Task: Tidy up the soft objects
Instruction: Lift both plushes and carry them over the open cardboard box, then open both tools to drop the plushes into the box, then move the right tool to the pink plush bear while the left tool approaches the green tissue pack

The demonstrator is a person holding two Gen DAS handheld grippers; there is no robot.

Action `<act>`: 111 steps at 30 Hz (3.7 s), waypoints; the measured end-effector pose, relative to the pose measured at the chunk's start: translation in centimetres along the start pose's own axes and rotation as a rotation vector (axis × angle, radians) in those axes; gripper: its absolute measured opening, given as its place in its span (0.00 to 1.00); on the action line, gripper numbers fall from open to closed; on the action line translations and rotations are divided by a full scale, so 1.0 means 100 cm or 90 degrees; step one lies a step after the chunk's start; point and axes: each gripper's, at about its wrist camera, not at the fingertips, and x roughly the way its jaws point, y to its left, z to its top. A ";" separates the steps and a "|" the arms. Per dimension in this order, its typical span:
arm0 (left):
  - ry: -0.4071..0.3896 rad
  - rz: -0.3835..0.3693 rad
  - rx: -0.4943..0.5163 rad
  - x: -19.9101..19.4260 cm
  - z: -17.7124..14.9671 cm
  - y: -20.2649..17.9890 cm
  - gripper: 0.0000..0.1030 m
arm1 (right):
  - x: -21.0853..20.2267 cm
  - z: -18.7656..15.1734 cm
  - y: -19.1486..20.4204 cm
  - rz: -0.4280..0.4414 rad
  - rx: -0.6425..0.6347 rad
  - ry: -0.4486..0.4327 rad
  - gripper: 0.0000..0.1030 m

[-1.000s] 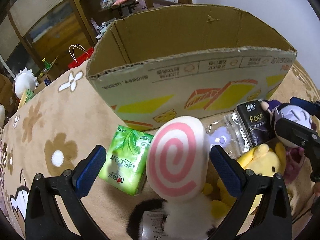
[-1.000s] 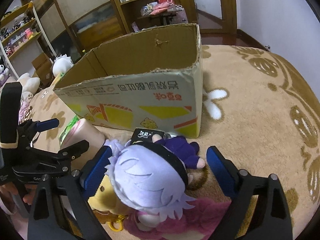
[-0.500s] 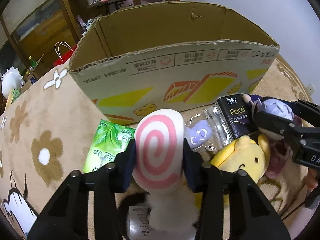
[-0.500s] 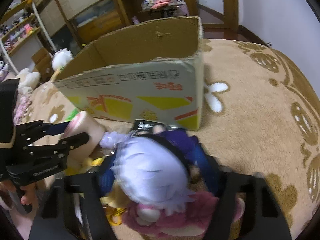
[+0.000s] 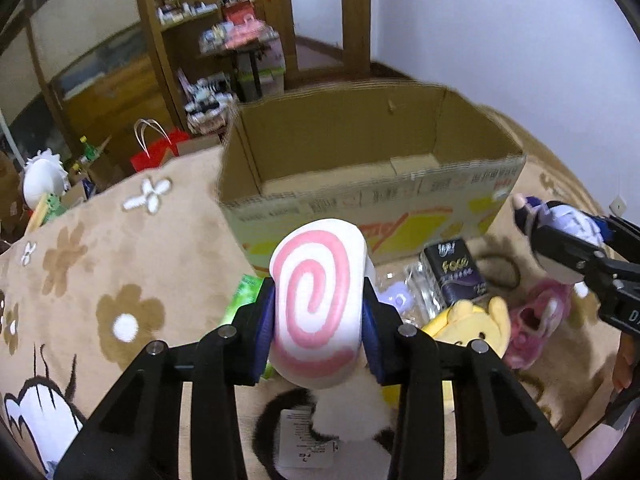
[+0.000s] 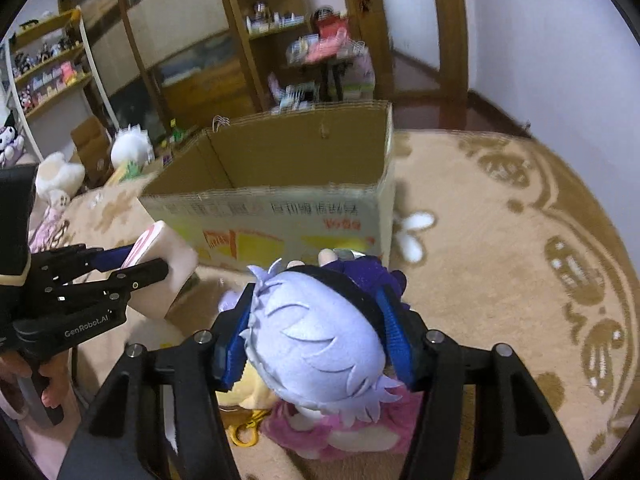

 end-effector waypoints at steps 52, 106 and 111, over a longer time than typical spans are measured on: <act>-0.120 0.030 0.009 0.037 0.079 0.024 0.38 | 0.052 0.080 0.028 0.008 -0.059 -0.114 0.61; 0.021 0.103 -0.024 -0.016 0.023 0.047 0.97 | -0.039 0.025 0.009 -0.051 0.060 -0.059 1.00; 0.058 0.093 -0.031 -0.003 0.018 0.046 0.97 | -0.030 0.013 0.001 -0.076 0.096 -0.008 1.00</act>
